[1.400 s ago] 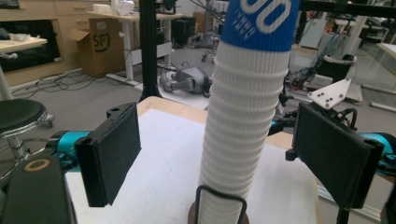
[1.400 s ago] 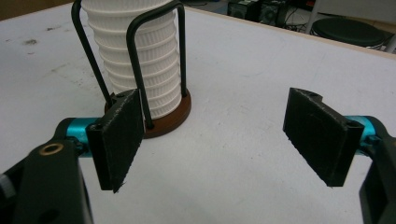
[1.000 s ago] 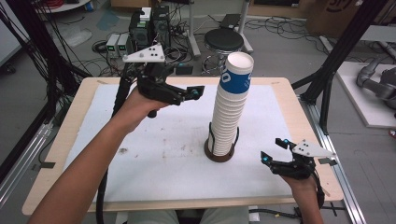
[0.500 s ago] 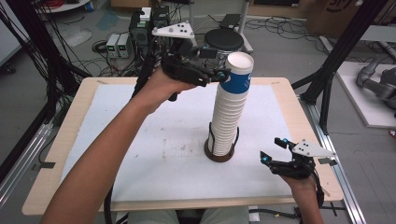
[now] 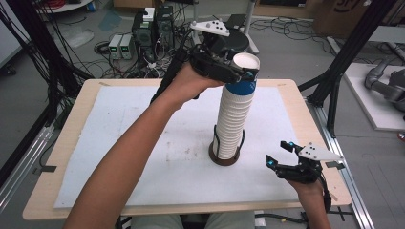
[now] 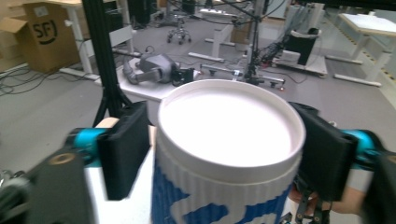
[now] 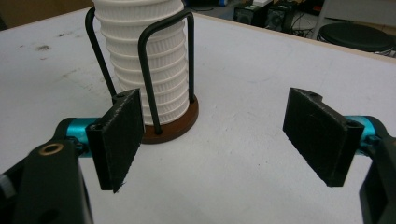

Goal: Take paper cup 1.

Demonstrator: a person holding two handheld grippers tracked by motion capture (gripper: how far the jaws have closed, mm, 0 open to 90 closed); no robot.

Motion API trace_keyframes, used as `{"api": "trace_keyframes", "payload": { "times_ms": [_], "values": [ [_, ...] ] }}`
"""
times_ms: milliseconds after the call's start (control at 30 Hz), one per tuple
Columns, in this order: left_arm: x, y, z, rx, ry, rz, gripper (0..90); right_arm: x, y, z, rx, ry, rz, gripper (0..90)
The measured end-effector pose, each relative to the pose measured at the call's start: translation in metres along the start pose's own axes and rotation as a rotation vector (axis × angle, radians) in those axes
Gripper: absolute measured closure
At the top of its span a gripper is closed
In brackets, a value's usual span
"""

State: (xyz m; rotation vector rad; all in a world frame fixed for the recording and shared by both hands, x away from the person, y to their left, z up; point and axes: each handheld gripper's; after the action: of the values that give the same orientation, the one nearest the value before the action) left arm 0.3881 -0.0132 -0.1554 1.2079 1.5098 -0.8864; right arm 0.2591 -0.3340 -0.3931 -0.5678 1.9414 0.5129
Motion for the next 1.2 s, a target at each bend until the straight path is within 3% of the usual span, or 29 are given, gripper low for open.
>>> {"api": "trace_keyframes", "payload": {
  "times_ms": [233,500,733,800,833,1000,1200],
  "values": [
    [-0.004,-0.001,-0.001,0.000,0.014,0.019,29.7,0.000,0.000,0.000,0.002,-0.002,0.002,21.0],
    [-0.014,-0.003,-0.006,-0.005,-0.033,0.017,30.0,0.000,0.000,0.000,-0.001,-0.002,0.000,21.0],
    [-0.032,-0.005,-0.016,-0.012,-0.081,0.015,30.1,0.000,0.001,0.002,-0.006,0.002,-0.005,21.0],
    [-0.038,-0.006,-0.019,-0.019,-0.108,0.011,30.2,-0.001,0.001,0.002,-0.006,0.000,-0.002,21.1],
    [-0.041,-0.005,-0.024,-0.023,-0.136,-0.014,30.2,-0.001,0.002,0.001,-0.006,0.000,0.003,21.1],
    [-0.046,-0.003,-0.035,-0.038,-0.165,-0.019,30.2,-0.001,0.002,0.001,-0.008,-0.001,0.006,21.1],
    [-0.051,0.000,-0.060,-0.063,-0.217,-0.023,30.3,-0.001,0.003,0.001,-0.009,-0.003,0.004,21.1]
  ]
}}
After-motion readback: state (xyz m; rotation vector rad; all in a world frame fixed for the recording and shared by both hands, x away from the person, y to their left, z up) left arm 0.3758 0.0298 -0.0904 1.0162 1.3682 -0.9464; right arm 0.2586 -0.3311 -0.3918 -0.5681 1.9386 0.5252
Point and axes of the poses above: each handheld gripper's, and its own axes: z roughly forward along the jaws, x roughly out of its underside, y roughly to its left, and after that the axes turned 5 degrees about z, right-handed
